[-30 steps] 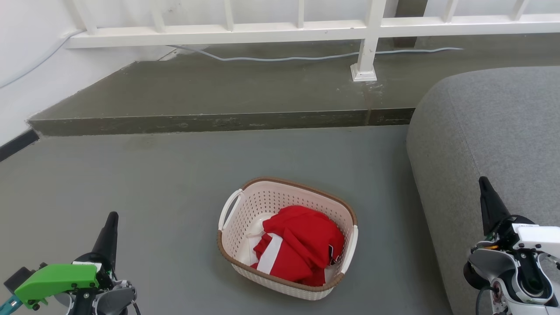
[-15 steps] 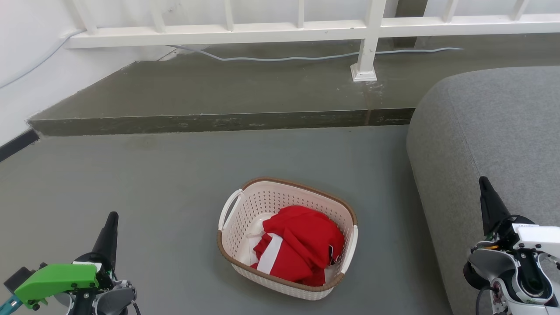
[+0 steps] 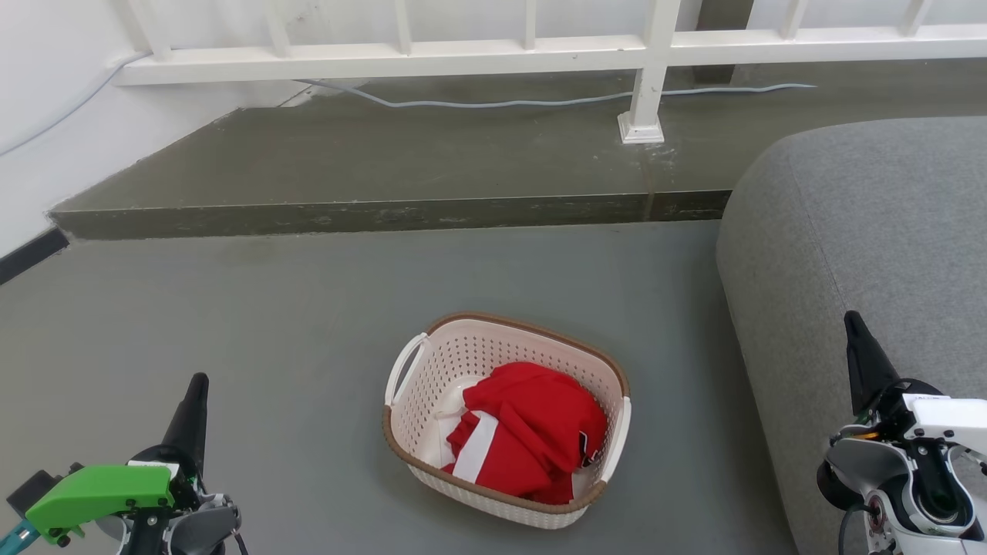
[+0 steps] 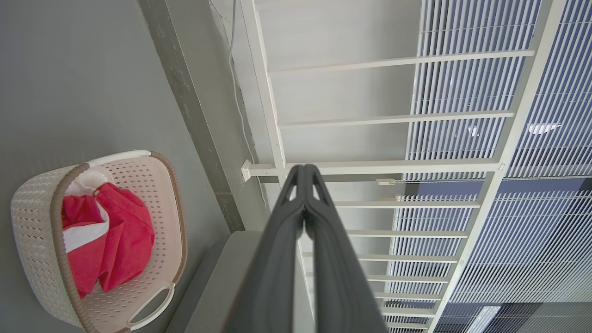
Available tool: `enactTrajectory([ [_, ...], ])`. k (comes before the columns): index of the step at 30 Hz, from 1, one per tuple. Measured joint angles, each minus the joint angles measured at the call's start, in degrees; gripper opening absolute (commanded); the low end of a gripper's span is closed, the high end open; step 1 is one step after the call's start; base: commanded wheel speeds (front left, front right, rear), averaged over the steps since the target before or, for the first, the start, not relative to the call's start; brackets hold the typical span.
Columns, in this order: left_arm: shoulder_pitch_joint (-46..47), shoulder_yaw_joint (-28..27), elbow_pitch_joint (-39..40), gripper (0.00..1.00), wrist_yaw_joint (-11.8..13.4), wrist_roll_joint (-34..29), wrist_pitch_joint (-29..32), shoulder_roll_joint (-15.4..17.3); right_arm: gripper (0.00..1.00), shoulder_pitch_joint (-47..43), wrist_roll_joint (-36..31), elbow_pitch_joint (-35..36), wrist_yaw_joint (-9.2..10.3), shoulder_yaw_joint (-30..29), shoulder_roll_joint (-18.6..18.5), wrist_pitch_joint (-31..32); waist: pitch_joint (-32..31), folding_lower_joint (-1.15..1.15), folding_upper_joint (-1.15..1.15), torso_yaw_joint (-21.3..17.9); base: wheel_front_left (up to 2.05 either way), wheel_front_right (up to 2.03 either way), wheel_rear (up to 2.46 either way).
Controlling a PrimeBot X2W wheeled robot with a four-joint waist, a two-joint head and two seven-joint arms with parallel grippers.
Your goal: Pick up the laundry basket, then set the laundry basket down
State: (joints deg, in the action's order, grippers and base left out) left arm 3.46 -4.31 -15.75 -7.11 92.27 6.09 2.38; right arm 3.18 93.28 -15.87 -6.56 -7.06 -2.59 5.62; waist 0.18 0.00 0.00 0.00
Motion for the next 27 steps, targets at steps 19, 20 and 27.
enactTrajectory([
  [19,0.00,-0.02,0.00,0.00,0.00,-0.01,0.00,0.00,0.00,0.00,-0.01,0.00,0.00,-0.01,0.00,0.01,0.00,0.00,0.00,0.00,0.00,0.00,0.00],
  [20,0.00,-0.02,0.00,0.00,0.00,-0.01,0.00,0.00,0.00,0.00,-0.01,0.00,0.00,-0.01,0.01,0.01,0.00,0.00,0.00,0.00,0.00,0.00,0.00],
  [27,0.00,-0.02,0.00,0.00,0.00,-0.01,0.00,-0.01,0.00,0.00,-0.01,0.00,0.00,-0.02,0.01,0.07,0.00,0.00,0.00,0.00,0.00,0.00,0.00],
])
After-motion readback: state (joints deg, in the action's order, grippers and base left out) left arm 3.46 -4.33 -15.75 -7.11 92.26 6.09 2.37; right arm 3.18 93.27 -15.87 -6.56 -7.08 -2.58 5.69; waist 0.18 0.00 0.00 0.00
